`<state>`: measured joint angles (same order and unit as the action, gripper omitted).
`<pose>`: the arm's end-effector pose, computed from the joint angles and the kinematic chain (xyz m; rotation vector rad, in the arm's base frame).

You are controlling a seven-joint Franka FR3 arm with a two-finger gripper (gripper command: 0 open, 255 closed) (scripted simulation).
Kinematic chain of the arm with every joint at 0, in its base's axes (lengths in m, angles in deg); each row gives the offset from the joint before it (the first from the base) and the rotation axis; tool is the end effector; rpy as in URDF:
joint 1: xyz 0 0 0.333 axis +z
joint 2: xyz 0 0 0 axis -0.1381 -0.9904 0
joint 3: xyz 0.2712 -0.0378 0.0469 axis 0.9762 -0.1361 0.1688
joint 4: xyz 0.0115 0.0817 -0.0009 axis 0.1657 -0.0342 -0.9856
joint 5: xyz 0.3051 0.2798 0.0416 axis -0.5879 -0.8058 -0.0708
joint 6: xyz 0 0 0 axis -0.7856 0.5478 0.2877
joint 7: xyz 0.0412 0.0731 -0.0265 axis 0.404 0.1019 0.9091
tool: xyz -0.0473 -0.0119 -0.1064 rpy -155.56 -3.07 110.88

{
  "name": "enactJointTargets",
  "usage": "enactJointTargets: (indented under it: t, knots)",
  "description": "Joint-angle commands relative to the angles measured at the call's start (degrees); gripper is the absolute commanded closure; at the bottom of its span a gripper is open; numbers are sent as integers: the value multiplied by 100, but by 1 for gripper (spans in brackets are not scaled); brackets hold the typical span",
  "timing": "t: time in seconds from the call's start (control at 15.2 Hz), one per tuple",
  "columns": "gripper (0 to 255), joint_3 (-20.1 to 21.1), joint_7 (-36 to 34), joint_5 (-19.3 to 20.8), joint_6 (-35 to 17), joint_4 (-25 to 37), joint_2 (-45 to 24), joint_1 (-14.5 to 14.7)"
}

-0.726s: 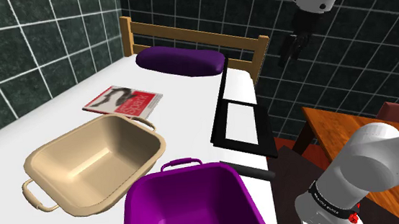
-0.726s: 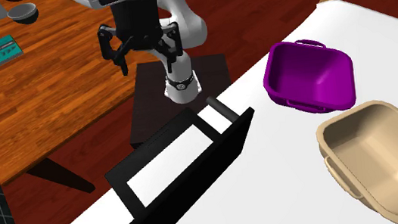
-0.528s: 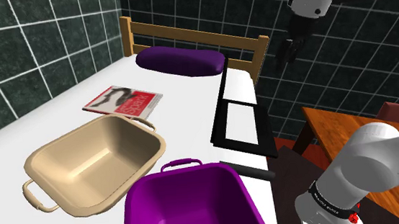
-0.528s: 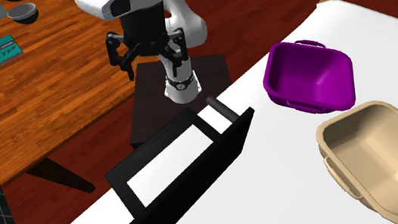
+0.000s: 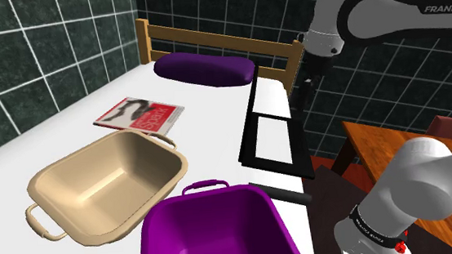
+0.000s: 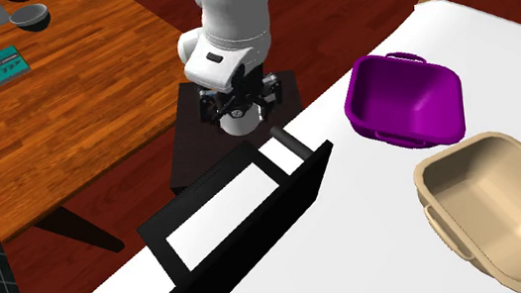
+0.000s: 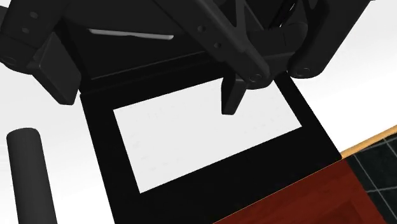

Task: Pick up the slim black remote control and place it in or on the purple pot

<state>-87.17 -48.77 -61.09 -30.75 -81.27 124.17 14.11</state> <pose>0.3659 0.0482 0.4904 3.0376 0.3509 -0.0183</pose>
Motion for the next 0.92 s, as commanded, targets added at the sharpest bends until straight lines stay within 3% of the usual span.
enactJointTargets:
  t: [0.0,0.86]
  knots:
    - [0,104,43,-97,-176,-209,-102,155]
    - [0,789,391,-816,-1463,-1432,-989,1253]
